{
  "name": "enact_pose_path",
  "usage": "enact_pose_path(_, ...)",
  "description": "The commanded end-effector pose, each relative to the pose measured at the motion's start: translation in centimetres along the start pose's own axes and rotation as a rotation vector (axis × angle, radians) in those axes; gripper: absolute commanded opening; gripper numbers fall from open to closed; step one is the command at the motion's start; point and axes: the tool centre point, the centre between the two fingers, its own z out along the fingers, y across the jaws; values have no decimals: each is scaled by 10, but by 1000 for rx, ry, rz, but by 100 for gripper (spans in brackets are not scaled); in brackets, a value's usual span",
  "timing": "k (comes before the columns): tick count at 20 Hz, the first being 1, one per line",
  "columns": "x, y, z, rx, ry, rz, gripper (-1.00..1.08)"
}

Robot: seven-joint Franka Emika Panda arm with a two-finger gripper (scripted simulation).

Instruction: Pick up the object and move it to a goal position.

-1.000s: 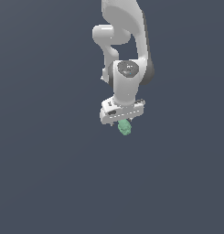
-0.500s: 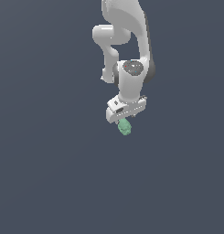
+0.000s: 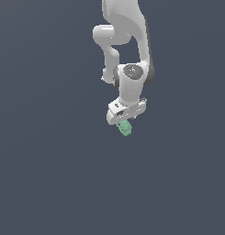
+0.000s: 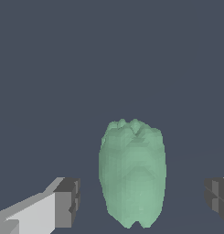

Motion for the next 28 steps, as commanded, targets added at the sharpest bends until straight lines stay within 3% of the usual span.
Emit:
enact_pose_path(1,-1,-1,12,1,-1,-1,100)
enact_pose_path(10,-1,-1,36,0,0,-4,100)
enact_pose_path(11,-1,-1,36,0,0,-4,-100)
enact_pose_path(28,1,9,23,0,1,-4,-100)
